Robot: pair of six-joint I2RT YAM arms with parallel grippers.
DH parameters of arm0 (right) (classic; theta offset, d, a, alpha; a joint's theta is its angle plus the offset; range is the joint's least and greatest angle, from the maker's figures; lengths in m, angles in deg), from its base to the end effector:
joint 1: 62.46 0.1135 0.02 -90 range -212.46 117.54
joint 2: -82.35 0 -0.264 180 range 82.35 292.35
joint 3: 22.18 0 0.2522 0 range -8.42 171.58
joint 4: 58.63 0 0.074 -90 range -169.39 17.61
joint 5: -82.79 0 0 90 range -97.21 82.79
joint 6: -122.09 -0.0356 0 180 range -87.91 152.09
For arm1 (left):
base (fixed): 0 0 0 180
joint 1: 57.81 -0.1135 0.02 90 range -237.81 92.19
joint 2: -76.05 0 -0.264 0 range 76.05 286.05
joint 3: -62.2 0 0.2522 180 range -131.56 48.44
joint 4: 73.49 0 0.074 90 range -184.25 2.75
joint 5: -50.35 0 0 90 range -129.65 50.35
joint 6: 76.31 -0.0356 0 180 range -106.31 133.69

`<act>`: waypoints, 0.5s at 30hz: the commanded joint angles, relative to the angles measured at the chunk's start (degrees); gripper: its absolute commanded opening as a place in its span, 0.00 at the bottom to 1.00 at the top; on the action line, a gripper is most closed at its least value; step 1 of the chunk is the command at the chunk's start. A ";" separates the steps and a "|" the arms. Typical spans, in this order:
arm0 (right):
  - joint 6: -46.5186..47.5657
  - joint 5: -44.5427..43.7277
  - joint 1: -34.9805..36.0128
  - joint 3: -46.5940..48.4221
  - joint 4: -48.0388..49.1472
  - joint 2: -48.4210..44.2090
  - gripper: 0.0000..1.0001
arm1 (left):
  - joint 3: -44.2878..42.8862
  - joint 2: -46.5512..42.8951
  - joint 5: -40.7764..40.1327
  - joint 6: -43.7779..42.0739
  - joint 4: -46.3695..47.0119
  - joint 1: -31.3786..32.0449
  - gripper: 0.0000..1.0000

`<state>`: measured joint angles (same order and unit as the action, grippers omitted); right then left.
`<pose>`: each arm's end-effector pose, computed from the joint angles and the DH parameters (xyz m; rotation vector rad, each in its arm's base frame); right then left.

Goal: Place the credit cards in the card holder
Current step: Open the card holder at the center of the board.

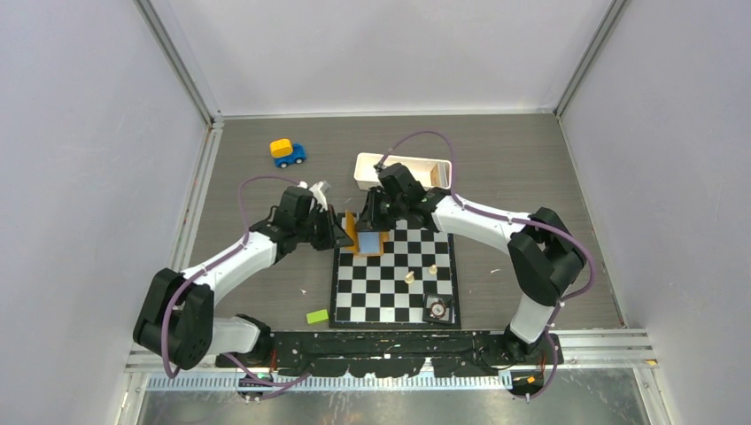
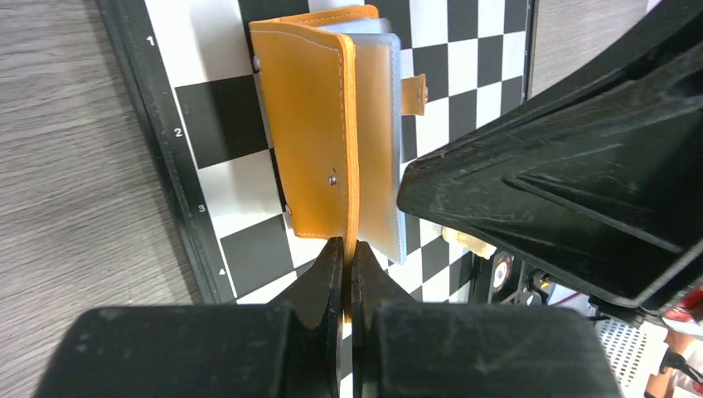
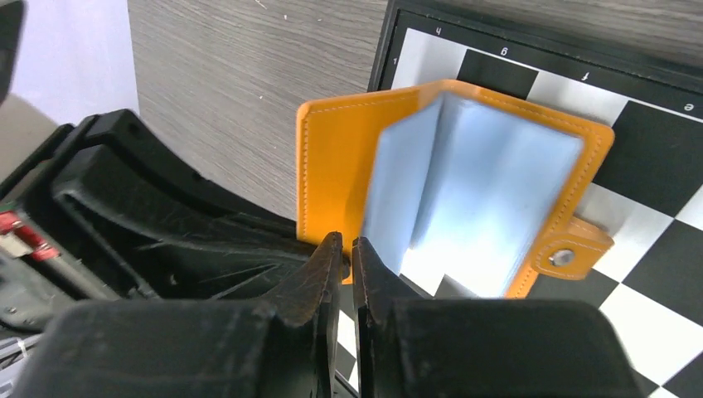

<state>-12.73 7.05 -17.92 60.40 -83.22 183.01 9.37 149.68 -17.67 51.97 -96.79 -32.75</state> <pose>0.2707 0.2786 0.2211 -0.1328 2.5364 1.0070 0.2283 -0.1214 0.2028 -0.0830 2.4893 -0.9621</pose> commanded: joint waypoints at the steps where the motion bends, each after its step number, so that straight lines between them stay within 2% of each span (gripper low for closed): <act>1: 2.01 -0.48 0.37 -0.66 -0.54 -3.92 0.15 | 0.00 0.76 4.05 -0.99 3.60 0.08 0.00; 13: 2.33 0.04 0.41 -1.07 1.55 0.18 0.14 | 0.99 0.26 -8.61 -2.95 -5.40 -1.06 0.00; 15: 1.88 -2.07 0.42 -1.28 1.31 -0.26 0.15 | 0.57 0.48 -11.46 -4.05 -8.09 -1.13 0.00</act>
<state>-11.38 6.94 -17.88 58.93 -83.48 182.34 9.59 150.29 -21.02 51.58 -98.25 -33.27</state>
